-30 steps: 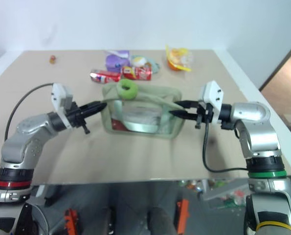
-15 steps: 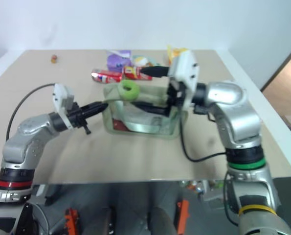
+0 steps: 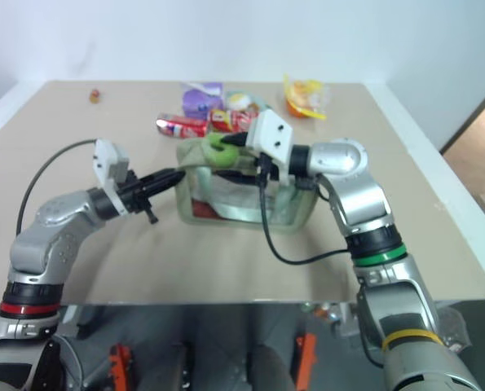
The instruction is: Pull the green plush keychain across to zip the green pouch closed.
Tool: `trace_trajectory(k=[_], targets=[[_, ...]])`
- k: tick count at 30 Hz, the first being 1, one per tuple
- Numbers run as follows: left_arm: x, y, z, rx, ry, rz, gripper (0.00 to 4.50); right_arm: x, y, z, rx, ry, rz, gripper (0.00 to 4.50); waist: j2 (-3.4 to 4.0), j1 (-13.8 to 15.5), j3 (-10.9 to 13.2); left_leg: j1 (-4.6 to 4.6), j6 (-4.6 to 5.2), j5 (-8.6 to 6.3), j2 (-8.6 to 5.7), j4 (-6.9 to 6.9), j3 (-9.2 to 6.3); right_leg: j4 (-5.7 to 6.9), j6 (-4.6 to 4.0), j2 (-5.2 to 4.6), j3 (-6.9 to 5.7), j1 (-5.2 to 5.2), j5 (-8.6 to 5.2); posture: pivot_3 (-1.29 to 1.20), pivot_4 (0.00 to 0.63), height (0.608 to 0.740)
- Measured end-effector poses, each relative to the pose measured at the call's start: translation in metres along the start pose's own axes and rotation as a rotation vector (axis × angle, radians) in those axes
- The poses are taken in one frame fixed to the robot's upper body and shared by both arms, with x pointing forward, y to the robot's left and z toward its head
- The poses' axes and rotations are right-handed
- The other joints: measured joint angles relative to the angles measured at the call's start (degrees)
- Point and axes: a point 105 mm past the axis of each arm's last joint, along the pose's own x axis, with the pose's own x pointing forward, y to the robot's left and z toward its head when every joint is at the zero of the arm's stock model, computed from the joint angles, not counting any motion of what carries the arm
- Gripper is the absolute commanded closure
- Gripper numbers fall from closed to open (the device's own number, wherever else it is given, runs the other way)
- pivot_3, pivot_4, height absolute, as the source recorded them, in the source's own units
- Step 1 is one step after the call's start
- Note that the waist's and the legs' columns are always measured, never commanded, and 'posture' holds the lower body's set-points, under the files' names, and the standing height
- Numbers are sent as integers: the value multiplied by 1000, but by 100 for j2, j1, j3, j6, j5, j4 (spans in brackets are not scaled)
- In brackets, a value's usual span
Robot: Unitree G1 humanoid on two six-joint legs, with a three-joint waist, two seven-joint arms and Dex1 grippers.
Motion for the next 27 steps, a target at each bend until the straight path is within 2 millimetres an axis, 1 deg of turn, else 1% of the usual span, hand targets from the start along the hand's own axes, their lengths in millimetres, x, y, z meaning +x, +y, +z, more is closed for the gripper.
trace_trajectory(k=[3, 4, 5, 9, 12, 16, 20, 23, 27], targets=[[-1, -1, -2, -4, 4, 1, 4500, 0, 1, 2, 6, -11, 8, 3988, 0, 1, 0, 0, 0, 0, 0, 1, 0, 0, 0, -1, 0, 1, 0, 0, 150, 740], [-2, -1, -2, -2, 4, 1, 4500, -1, 1, 4, 13, -20, 9, 4255, 0, 1, 0, 0, 0, 0, 0, 1, 0, 0, 1, -1, -1, 2, 0, 0, 150, 740], [-2, -1, -2, -1, 4, 0, 4500, -1, 1, 6, 17, -28, 9, 4429, 0, 1, 0, 1, 0, 0, -1, 1, 0, 0, 0, -1, -1, 2, 0, 0, 150, 740], [-2, -2, -2, 1, 5, 0, 4500, -5, -2, 18, 36, -73, -4, 4429, 0, 3, 0, 1, 0, 0, 0, 1, -1, 0, 0, -1, -2, 2, 0, 0, 150, 740], [-1, -2, -2, 1, 4, 2, 4500, -8, -4, 22, 54, -89, -15, 4429, 0, 4, 0, 0, 0, 0, 0, 1, -2, 0, 0, -1, -2, 2, 0, 0, 150, 740], [0, -1, -2, 0, 1, 17, 4500, -18, -13, 26, 50, -97, -69, 4429, 0, 14, 0, 0, 0, 0, -1, 1, -1, 0, 1, -2, -2, 2, 0, 0, 150, 740], [3, 2, -2, 9, -7, 48, 4500, -39, -26, 24, 17, -52, -134, 4429, 0, 44, 0, -1, 0, 0, -3, 1, -1, 0, 1, -3, -2, 2, 0, 0, 150, 740], [5, 7, -3, 8, -13, 91, 4500, -64, -41, 22, -9, -9, -217, 4429, 0, 48, 0, 0, 0, 0, -4, 1, 1, -1, 1, -4, 0, 2, 0, 0, 150, 740], [9, 9, -3, 2, -28, 125, 4500, -84, -50, 16, -24, 48, -267, 4429, 0, 46, 0, 0, 0, 0, -4, 0, 1, -1, 1, -2, 2, 0, 0, 0, 150, 740]])
